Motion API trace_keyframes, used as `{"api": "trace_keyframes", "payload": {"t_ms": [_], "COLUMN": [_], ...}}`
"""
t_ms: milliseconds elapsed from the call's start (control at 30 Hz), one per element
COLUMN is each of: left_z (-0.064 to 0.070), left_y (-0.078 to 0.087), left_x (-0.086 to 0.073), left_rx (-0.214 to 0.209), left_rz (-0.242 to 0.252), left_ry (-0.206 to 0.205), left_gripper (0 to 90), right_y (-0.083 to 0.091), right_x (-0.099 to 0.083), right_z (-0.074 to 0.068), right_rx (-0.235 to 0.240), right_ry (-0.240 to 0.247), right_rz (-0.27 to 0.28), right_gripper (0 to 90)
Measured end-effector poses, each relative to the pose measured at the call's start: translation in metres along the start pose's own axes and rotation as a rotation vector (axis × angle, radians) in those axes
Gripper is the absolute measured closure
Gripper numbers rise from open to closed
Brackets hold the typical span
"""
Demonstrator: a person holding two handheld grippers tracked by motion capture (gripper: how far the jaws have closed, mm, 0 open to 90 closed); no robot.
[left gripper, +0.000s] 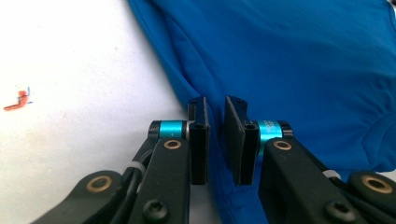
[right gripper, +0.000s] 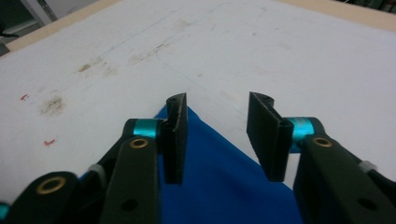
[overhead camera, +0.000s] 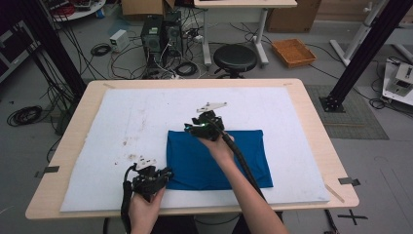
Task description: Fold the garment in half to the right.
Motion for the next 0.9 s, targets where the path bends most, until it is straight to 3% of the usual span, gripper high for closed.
{"api": "trace_keyframes", "payload": {"t_ms": [200, 467, 567, 700, 900], "left_z": [0.000, 0.000, 0.000, 0.000, 0.000], "left_y": [0.000, 0.000, 0.000, 0.000, 0.000], "left_x": [0.000, 0.000, 0.000, 0.000, 0.000], "left_rx": [-0.001, -0.007, -0.007, -0.008, -0.015], "left_rz": [0.002, 0.001, 0.002, 0.003, 0.006], "left_ry": [-0.004, 0.001, 0.000, 0.000, 0.010], "left_gripper": [79.7, 79.4, 79.4, 79.4, 79.6], "right_y": [-0.043, -0.076, -0.083, -0.088, -0.083], "right_x": [-0.001, -0.001, -0.001, -0.007, 0.001], "right_z": [-0.017, -0.030, -0.033, -0.031, -0.033], "right_rx": [-0.005, -0.034, -0.032, -0.053, -0.051], "right_ry": [0.012, 0.024, 0.034, 0.061, 0.080], "right_rz": [-0.085, -0.149, -0.158, -0.186, -0.151], "right_gripper": [67.6, 70.2, 74.6, 88.0, 89.4]}}
Point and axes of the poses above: each handheld gripper's, and its own axes: y roughly backward along the jaws, x roughly out of its top, z roughly to its right, the point moved 10 cm from there along -y, roughly forward along the jaws
